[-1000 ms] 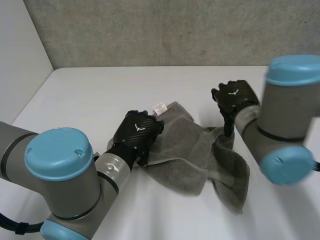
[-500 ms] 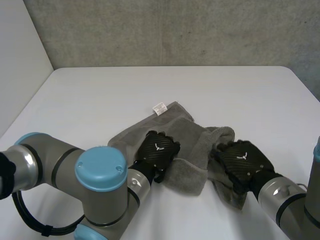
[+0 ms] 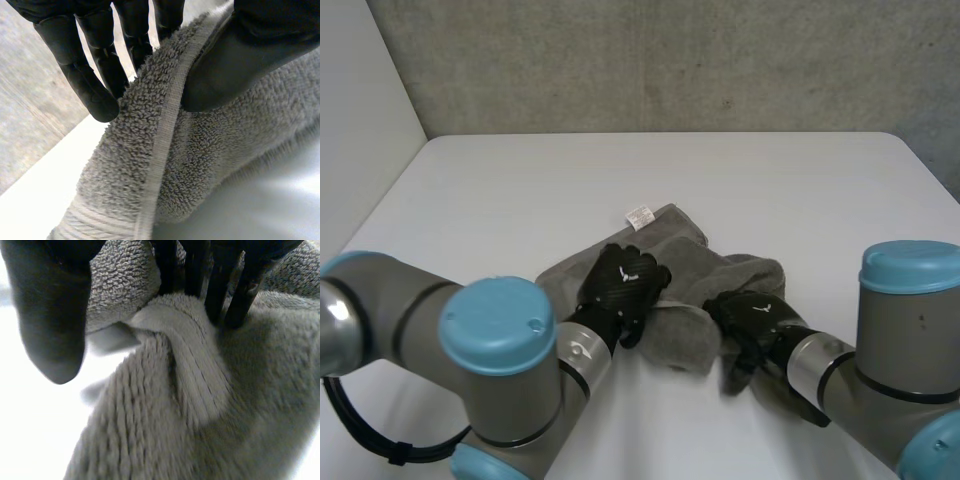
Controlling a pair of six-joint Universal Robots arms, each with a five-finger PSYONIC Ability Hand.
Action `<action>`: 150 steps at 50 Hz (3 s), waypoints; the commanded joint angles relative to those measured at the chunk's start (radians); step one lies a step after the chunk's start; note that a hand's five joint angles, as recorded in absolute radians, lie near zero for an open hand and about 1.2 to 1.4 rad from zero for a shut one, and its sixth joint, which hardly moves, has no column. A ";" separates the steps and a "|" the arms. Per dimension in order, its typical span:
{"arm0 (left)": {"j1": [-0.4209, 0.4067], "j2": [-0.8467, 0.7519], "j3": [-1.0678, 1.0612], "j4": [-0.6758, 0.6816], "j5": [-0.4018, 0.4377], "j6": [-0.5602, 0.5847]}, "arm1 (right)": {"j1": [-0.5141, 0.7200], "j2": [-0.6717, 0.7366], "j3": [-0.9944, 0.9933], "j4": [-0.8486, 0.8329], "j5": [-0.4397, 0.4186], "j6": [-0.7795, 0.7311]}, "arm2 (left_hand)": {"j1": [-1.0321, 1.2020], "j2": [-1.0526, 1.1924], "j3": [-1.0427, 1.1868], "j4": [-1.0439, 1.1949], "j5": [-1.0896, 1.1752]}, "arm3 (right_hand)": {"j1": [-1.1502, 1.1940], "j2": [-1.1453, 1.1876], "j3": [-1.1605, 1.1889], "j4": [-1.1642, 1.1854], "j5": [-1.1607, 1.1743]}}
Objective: Fold the towel.
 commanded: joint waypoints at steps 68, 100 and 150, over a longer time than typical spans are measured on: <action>0.138 0.258 -0.091 -0.176 -0.056 -0.405 | -0.168 -0.187 -0.187 0.257 -0.059 -0.300 | -0.042 -0.075 -0.143 -0.111 -0.244 | -0.213 -0.201 -0.206 -0.212 -0.232; 0.292 0.151 -0.062 -0.092 -0.056 -0.405 | -0.155 -0.175 0.258 -0.131 -0.085 -0.232 | -0.042 -0.075 -0.143 -0.111 -0.244 | 0.087 0.100 0.095 0.088 0.069; 0.361 0.170 0.268 -0.517 0.076 -0.028 | -0.156 -0.086 -0.637 0.466 0.048 -0.644 | -0.042 -0.075 -0.143 -0.111 -0.244 | 1.009 1.021 1.016 1.010 0.990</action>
